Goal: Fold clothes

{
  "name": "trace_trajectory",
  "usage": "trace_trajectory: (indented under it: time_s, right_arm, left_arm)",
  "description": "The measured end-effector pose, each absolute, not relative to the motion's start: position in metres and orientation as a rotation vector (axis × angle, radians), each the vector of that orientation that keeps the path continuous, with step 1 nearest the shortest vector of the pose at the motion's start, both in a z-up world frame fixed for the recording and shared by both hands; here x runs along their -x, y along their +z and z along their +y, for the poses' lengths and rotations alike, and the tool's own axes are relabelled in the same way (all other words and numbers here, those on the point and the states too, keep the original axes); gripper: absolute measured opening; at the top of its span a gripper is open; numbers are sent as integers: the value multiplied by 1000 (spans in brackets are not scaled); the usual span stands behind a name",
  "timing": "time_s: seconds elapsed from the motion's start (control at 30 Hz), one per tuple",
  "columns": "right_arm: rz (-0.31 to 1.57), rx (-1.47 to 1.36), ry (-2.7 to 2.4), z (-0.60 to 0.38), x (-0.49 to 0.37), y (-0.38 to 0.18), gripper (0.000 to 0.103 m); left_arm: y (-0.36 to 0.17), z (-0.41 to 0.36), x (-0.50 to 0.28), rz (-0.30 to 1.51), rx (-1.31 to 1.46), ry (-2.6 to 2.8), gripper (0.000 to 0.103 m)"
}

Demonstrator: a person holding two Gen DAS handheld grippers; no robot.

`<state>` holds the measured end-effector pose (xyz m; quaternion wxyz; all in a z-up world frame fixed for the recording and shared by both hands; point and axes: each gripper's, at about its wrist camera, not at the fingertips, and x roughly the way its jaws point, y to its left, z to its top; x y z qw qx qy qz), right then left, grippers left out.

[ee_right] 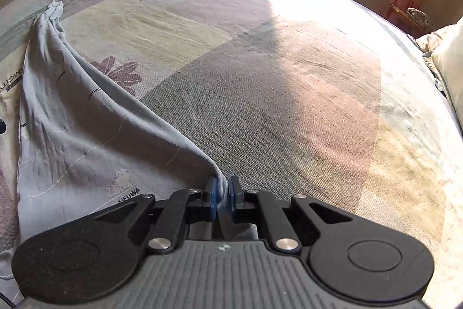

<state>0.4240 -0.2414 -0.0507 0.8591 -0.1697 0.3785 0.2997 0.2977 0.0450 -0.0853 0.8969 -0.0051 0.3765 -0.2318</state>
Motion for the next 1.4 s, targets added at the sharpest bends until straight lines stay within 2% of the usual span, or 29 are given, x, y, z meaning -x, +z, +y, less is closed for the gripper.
trace_trajectory:
  time_s: [0.13,0.23,0.4,0.47,0.63,0.67,0.7,0.93,1.0,1.07,1.17,1.27,1.4]
  right_arm:
    - [782,293,552,-259,-425,-48,23]
    - [796,242,507,-282,-418,-51,26]
    - [858,143,476,-334,-386,-70,39]
    - [864,106,492,-341,-377,-81,41]
    - [865,155,490,-326,-370,-101,39]
    - [858,173,481,-322,-368,-100,15]
    - [848,197,457,-318,-366,-97,4]
    - [825,176,203,-338,-381,-92,4]
    - [839,166,176,-340,-385,-95,7]
    - [845,215,151,-332,-383,-96,16]
    - [778,193,143,-324,-372,-78,20]
    - [748,164,189,-317,-360,-64,21]
    - [834,158,303,-303,-337,-67,21]
  left_arm:
    - [-84,46,-298,777,18,-483,102]
    - [-84,44,-298,777,14,-484,102]
    - [-84,42,-297,778,14,-494,102]
    - [-85,41,-298,782,10,-495,102]
    - [-89,38,-298,794,-1,-492,102]
    - [-89,38,-298,796,-4,-491,102]
    - [-90,37,-299,798,-3,-490,102]
    - [-87,38,-296,790,3,-506,102]
    - [-87,38,-296,790,1,-503,102]
    - [-85,39,-295,788,1,-503,102]
    - [-84,39,-295,782,7,-506,102]
    - [-84,38,-295,785,1,-504,102]
    - [-85,37,-296,789,-3,-503,102]
